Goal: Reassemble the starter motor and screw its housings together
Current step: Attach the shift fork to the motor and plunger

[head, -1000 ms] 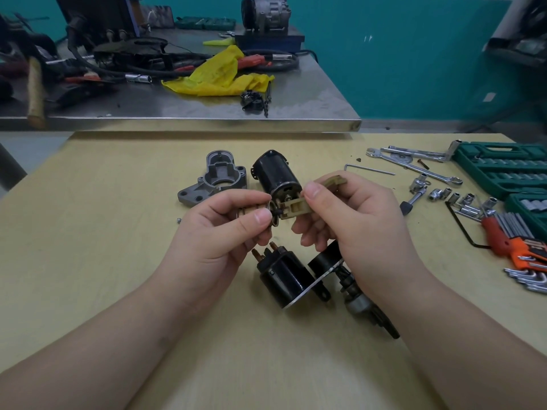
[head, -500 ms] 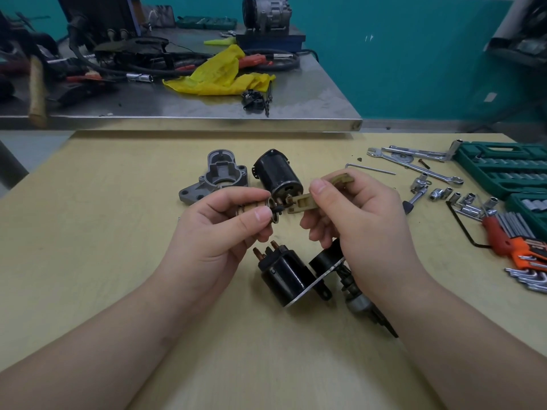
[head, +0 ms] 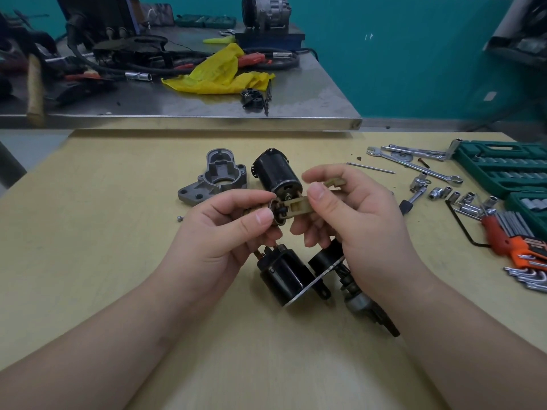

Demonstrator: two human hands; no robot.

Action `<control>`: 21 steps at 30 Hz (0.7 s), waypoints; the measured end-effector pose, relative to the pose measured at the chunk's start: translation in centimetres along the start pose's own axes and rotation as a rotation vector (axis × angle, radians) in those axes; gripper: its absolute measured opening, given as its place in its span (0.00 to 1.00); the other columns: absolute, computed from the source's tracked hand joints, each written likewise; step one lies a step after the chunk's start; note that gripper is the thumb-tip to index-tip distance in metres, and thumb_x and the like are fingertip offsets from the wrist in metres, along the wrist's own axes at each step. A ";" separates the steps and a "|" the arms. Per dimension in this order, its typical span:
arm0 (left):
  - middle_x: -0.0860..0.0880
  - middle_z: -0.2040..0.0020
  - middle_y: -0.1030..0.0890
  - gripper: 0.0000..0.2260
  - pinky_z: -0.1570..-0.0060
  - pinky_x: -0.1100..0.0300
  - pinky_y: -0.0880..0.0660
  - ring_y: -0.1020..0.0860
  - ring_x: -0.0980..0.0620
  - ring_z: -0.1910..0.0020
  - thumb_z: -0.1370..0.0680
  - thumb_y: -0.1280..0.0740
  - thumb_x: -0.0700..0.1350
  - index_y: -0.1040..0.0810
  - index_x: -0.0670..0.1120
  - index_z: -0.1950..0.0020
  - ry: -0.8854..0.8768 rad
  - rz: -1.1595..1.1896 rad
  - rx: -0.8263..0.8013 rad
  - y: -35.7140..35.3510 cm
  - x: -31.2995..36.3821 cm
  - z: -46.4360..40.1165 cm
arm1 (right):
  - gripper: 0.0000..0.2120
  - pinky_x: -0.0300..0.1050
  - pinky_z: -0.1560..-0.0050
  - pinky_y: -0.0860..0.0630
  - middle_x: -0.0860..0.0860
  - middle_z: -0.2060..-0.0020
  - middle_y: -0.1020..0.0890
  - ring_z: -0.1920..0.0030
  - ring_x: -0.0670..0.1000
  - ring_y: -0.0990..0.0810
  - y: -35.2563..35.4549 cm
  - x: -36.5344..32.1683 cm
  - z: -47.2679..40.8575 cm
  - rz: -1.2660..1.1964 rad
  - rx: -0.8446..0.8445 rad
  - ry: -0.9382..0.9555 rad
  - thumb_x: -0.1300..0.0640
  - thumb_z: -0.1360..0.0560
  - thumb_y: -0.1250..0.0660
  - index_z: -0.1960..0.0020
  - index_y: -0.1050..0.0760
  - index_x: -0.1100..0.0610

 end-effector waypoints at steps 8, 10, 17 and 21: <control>0.38 0.49 0.14 0.22 0.49 0.52 0.17 0.15 0.42 0.52 0.33 0.14 0.48 0.13 0.44 0.43 0.092 0.209 -0.192 -0.6 0.8 0.4 | 0.10 0.39 0.71 0.30 0.53 0.67 0.19 0.71 0.49 0.22 -0.9 -1.6 0.3 -0.369 -0.097 -0.112 0.54 0.20 0.33 0.42 0.20 0.56; 0.43 0.51 0.12 0.19 0.51 0.55 0.17 0.14 0.47 0.54 0.33 0.14 0.48 0.11 0.47 0.44 0.096 0.228 -0.204 -0.7 0.8 0.5 | 0.07 0.36 0.71 0.31 0.49 0.68 0.20 0.70 0.48 0.24 -1.0 -1.8 0.4 -0.240 -0.057 -0.082 0.53 0.18 0.33 0.43 0.19 0.55; 0.47 0.53 0.12 0.23 0.54 0.59 0.16 0.14 0.51 0.59 0.37 0.11 0.48 0.11 0.47 0.45 0.116 0.296 -0.150 -0.8 0.8 0.4 | 0.14 0.33 0.67 0.28 0.47 0.65 0.21 0.66 0.44 0.23 -1.6 -1.9 0.7 0.047 -0.017 -0.151 0.46 0.13 0.39 0.42 0.20 0.54; 0.46 0.52 0.12 0.24 0.55 0.60 0.16 0.13 0.51 0.58 0.39 0.11 0.48 0.11 0.46 0.45 0.116 0.310 -0.122 -0.9 0.6 0.3 | 0.18 0.41 0.58 0.28 0.47 0.67 0.19 0.66 0.43 0.24 -1.1 -2.1 0.4 0.261 -0.055 -0.205 0.36 0.14 0.43 0.41 0.21 0.46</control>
Point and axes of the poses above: each hand's wrist, its own z-axis away from the middle knuckle, its own y-axis out of the back of the hand, x = y × z, the point moved 1 cm from there along -z, towards the middle knuckle
